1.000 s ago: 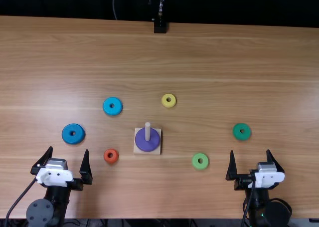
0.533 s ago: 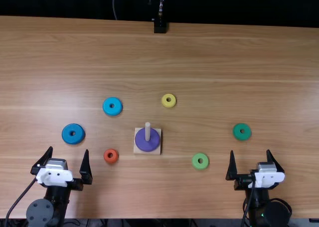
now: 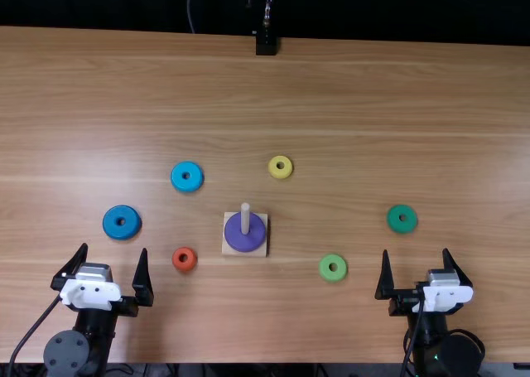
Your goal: Build the Hanoi tower: stack the rings onto the peg from bottom to top in this color order: purple, dark blue, light blue, dark green, light green, yellow, orange.
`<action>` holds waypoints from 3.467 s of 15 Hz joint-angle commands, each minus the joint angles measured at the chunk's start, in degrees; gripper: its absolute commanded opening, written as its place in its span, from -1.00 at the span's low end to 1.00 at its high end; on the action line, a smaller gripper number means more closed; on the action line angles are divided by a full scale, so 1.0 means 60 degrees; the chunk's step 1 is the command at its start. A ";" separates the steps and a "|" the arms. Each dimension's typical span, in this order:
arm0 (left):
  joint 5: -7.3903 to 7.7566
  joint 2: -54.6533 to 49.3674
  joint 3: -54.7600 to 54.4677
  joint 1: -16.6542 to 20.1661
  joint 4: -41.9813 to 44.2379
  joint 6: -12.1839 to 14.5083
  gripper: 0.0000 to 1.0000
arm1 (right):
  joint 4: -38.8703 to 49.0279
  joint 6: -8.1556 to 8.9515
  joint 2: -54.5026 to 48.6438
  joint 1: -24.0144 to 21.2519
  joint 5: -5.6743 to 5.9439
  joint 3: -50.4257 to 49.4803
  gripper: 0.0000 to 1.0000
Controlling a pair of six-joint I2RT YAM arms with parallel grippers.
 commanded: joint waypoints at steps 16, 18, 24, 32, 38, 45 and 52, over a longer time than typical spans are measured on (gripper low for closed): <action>0.0008 0.6114 0.6508 0.0326 -0.3695 0.0047 1.00 | -0.0132 -0.0014 -0.0122 -0.0018 0.0155 -0.0154 1.00; -0.0063 0.7697 0.7050 0.0590 -0.4767 0.0064 1.00 | -0.0132 -0.0014 -0.0122 -0.0033 0.0137 -0.0154 1.00; -0.0080 1.0802 0.7929 0.1542 -0.4872 0.0521 1.00 | -0.0132 -0.0014 -0.0122 -0.0018 0.0137 -0.0154 1.00; 0.0008 1.3805 0.9013 0.1483 -0.4890 0.0574 1.00 | -0.0132 -0.0014 -0.0122 -0.0018 0.0137 -0.0154 1.00; 0.0043 1.5035 0.9233 0.1307 -0.4872 0.0574 1.00 | -0.0132 -0.0014 -0.0122 -0.0018 0.0155 -0.0154 1.00; -0.0045 1.5607 0.9233 0.0926 -0.4784 0.0592 1.00 | -0.0132 -0.0014 -0.0122 -0.0033 0.0137 -0.0154 1.00; -0.0063 1.6193 0.9262 0.0912 -0.4749 0.0592 1.00 | -0.0132 -0.0014 -0.0122 -0.0018 0.0137 -0.0154 1.00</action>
